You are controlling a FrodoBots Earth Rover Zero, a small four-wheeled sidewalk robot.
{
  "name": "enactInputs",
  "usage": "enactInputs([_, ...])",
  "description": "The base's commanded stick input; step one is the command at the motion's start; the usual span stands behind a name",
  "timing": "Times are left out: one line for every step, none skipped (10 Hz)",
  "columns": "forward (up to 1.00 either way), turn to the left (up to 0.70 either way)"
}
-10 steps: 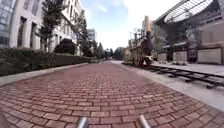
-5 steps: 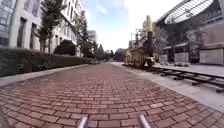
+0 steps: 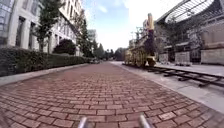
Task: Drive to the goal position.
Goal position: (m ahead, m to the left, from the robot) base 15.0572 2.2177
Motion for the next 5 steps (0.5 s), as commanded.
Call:
enactInputs([0.7,0.14])
enactInputs([0.7,0.14])
enactInputs([0.7,0.14])
enactInputs([0.7,0.14])
enactInputs([0.7,0.0])
